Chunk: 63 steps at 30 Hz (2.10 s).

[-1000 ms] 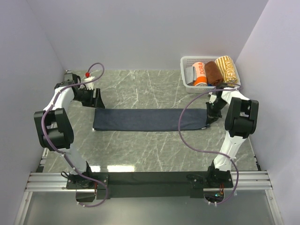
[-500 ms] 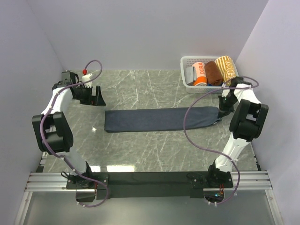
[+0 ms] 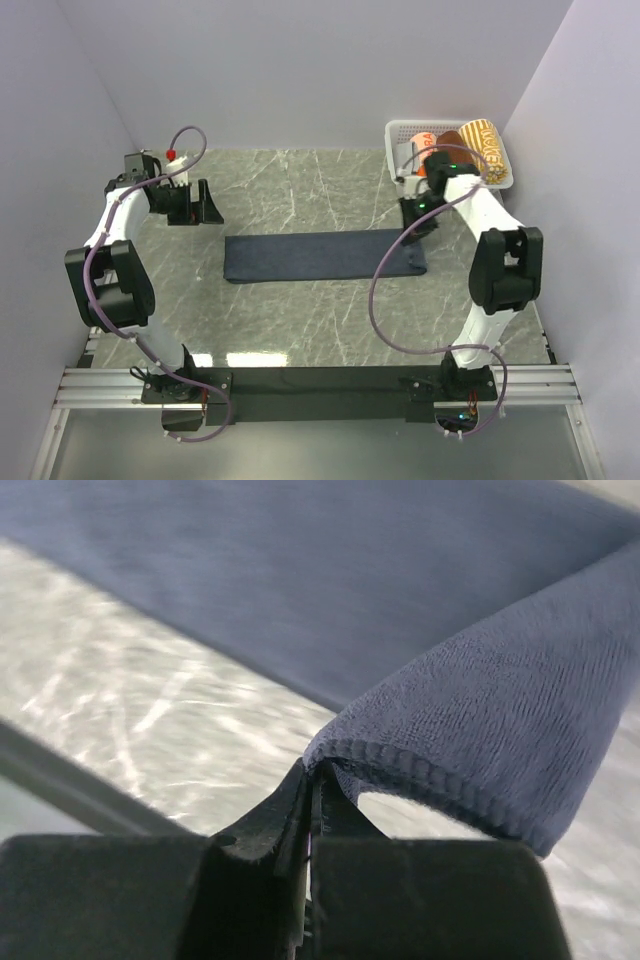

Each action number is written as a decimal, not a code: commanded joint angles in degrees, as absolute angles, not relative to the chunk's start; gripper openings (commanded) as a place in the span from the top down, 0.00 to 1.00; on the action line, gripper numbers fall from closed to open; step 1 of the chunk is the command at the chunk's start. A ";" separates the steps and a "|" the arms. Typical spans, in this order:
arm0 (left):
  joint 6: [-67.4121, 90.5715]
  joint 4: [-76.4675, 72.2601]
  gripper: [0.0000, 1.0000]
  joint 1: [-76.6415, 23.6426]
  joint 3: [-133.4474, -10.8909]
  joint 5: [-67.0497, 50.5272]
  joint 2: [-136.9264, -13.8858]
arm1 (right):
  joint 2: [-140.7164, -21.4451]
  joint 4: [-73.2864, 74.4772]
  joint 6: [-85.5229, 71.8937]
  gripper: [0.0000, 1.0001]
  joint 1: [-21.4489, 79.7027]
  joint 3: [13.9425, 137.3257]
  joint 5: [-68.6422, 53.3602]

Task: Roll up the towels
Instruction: Fold the towel

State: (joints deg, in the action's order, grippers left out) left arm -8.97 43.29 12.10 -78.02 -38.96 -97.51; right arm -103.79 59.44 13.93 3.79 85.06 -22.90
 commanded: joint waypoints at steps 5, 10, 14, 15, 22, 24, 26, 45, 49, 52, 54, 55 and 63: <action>-1.85 46.40 0.00 12.39 -79.28 -31.12 -96.50 | -107.92 55.11 9.24 1.00 13.53 87.62 -30.49; -1.58 46.58 0.01 12.48 -77.35 -29.01 -95.10 | -111.88 54.58 7.91 1.00 18.01 91.05 -32.61; -1.58 47.28 0.01 12.48 -76.90 -27.78 -95.10 | -114.34 54.67 6.68 1.00 20.21 93.42 -33.83; -1.50 47.46 0.00 12.39 -76.82 -27.60 -95.27 | -115.30 54.75 6.42 1.00 20.48 93.78 -34.10; -1.76 47.20 0.01 12.39 -75.67 -27.77 -94.92 | -117.59 54.58 5.19 1.00 22.67 95.45 -35.42; -1.84 47.02 0.01 12.48 -75.67 -28.30 -94.83 | -118.38 54.41 4.92 1.00 23.29 95.89 -35.42; -2.37 46.58 0.01 12.48 -75.41 -29.00 -94.75 | -118.83 54.32 4.75 1.00 23.73 96.50 -35.25; -8.70 45.79 0.28 9.94 -69.97 -31.11 -90.52 | -123.14 57.39 6.24 0.52 26.54 100.98 -35.51; -8.35 45.79 0.63 5.99 -69.00 -31.38 -92.28 | -118.75 58.97 8.25 0.51 23.57 101.69 -35.86; -7.39 45.27 0.75 3.17 -68.47 -31.47 -94.39 | -115.93 60.46 10.27 0.57 19.26 101.60 -33.58; -6.33 44.39 0.83 1.94 -68.47 -31.38 -96.67 | -115.49 61.43 11.77 0.63 17.24 100.81 -29.37; -5.98 44.21 0.86 1.76 -68.55 -31.12 -97.46 | -115.49 61.44 13.00 0.65 15.49 99.59 -27.62; -4.05 42.11 1.00 -1.67 -70.92 -30.24 -107.83 | -117.94 54.85 14.15 0.71 12.66 92.99 -21.01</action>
